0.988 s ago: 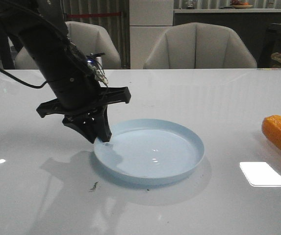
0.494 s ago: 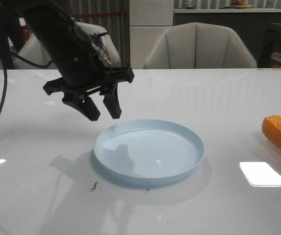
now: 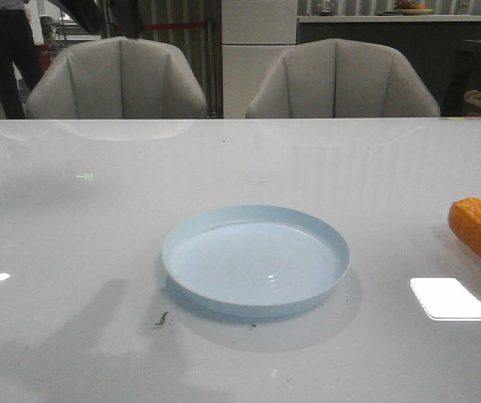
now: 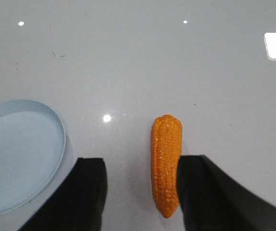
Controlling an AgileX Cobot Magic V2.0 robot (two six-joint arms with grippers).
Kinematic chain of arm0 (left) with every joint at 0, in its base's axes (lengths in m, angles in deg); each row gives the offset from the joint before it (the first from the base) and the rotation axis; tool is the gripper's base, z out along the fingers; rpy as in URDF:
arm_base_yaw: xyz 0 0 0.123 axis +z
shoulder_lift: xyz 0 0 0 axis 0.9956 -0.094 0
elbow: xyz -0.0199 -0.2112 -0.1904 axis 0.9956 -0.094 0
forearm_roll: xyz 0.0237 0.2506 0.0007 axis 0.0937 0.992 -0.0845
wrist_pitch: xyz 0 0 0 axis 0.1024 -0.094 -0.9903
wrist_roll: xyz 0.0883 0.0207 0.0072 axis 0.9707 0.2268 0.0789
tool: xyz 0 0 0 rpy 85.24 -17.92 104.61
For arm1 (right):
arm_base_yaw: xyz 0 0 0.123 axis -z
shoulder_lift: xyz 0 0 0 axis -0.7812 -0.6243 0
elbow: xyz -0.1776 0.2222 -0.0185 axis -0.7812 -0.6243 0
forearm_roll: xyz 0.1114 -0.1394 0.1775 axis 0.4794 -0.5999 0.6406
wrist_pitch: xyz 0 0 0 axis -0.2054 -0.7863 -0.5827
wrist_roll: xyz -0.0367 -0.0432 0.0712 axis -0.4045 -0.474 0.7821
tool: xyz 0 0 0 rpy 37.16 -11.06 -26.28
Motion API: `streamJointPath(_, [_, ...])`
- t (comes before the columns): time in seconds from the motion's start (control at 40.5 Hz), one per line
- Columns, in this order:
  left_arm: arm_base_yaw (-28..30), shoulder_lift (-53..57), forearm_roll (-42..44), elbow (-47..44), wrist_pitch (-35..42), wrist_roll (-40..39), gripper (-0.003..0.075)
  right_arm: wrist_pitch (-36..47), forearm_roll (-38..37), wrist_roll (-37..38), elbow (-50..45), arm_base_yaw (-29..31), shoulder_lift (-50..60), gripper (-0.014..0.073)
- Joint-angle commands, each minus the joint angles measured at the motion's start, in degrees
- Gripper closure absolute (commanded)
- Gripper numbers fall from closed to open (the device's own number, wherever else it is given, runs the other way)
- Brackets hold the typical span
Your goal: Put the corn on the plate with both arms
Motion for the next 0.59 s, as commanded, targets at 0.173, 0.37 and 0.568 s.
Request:
streamJointPath(0.173, [7.2, 14.6, 8.4, -7.6, 10.7, -2.3, 0.0352, 4.3, 0.3, -0.3, 2.0, 0.2, 0.4, 0.0148])
streamJointPath(0.37, [13.2, 26.7, 8.4, -25.6, 23.5, -2.3, 0.0352, 4.3, 0.3, -0.3, 2.0, 0.2, 0.4, 0.0148])
streamJointPath(0.568, [18.7, 38.5, 6.3, -44.5, 36.7, -3.0, 0.0352, 4.3, 0.3, -0.3, 2.0, 0.2, 0.4, 0.0148])
